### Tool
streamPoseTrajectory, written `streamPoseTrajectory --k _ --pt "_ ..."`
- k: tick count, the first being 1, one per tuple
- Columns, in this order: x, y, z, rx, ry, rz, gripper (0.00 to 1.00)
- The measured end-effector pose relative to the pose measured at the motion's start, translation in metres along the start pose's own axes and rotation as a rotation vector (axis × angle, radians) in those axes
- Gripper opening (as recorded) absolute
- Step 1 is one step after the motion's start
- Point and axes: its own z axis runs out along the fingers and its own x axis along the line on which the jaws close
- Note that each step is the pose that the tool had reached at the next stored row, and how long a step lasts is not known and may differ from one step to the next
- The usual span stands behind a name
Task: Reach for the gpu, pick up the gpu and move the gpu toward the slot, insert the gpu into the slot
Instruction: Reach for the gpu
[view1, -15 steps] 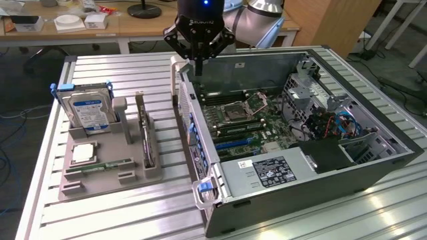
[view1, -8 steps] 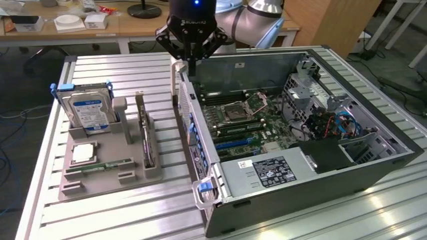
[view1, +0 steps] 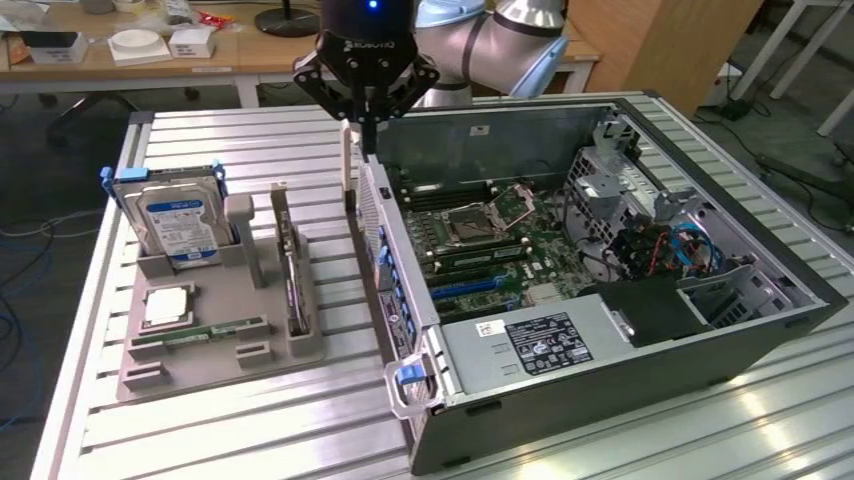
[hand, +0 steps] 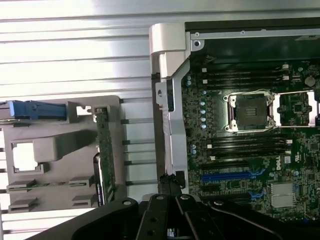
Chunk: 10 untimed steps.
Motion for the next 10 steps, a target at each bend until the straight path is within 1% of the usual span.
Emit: streamPoseTrajectory --k 10 --pt "0.014 -0.0011 -0.0003 0.0 0.0 0.0 0.1"
